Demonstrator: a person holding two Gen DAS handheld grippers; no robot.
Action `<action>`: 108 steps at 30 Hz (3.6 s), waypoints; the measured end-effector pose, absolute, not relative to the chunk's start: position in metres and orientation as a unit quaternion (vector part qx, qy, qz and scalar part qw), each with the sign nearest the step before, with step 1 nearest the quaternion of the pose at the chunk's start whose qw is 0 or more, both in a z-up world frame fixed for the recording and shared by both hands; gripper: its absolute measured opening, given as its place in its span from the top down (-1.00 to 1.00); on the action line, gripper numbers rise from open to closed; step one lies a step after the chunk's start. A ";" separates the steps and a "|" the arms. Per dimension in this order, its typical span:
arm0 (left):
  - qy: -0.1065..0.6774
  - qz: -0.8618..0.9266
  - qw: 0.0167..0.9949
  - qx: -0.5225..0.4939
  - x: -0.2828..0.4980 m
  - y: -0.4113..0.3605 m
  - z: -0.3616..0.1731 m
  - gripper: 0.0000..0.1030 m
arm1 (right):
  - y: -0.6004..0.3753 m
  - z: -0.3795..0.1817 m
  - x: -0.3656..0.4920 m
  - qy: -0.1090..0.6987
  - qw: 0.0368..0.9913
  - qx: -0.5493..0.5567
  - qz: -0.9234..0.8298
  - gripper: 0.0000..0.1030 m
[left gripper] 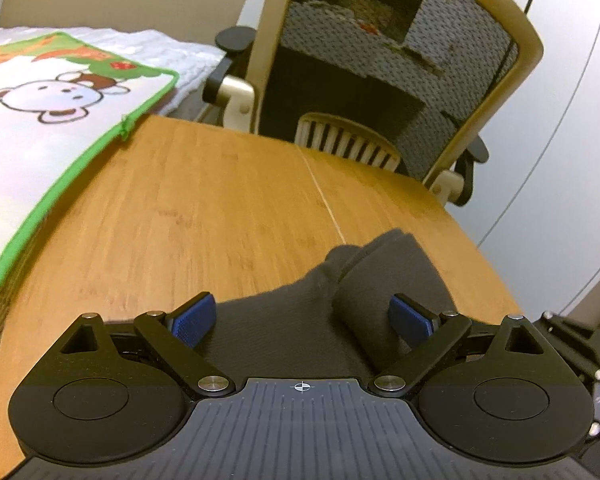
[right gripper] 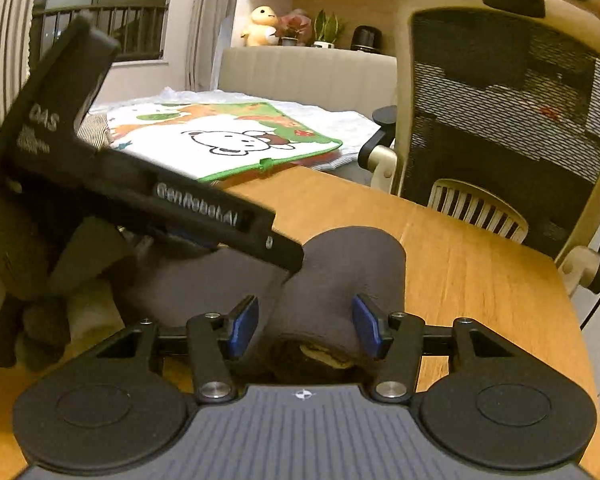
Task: Fold clothes
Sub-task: 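Roll the pants further with the right tool while the left tool steadies the roll, then open the right tool and regrasp the top of the grey roll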
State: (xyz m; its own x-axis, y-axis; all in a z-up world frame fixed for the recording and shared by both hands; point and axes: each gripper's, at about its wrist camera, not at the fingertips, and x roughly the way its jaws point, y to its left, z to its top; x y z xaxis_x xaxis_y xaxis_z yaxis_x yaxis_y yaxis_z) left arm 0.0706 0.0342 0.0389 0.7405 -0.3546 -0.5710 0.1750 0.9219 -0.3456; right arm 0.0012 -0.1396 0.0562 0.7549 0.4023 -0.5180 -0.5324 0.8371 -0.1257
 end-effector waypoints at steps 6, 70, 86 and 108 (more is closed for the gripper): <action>0.337 -0.130 0.927 -0.101 0.074 0.030 0.035 -0.88 | -0.133 0.058 -0.006 0.232 0.925 -0.148 0.263 -0.12; 0.311 -0.117 0.936 -0.120 0.064 0.056 0.070 -0.90 | -0.113 0.059 -0.003 0.206 0.922 -0.200 0.262 -0.06; 0.342 -0.109 0.927 -0.110 0.062 0.056 0.042 -0.92 | -0.148 0.066 0.028 0.282 0.907 0.024 0.311 -0.87; 0.322 -0.121 0.927 -0.146 0.073 0.063 0.069 -0.90 | -0.104 0.023 0.002 0.135 0.887 -0.400 0.188 -0.20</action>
State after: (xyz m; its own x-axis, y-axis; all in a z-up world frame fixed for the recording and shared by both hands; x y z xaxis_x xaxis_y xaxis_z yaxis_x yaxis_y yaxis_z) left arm 0.0729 0.0634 0.0690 0.7629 -0.3192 -0.5622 0.1308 0.9278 -0.3493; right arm 0.0016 -0.1035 0.0233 0.8929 0.2255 -0.3897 -0.4414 0.6086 -0.6594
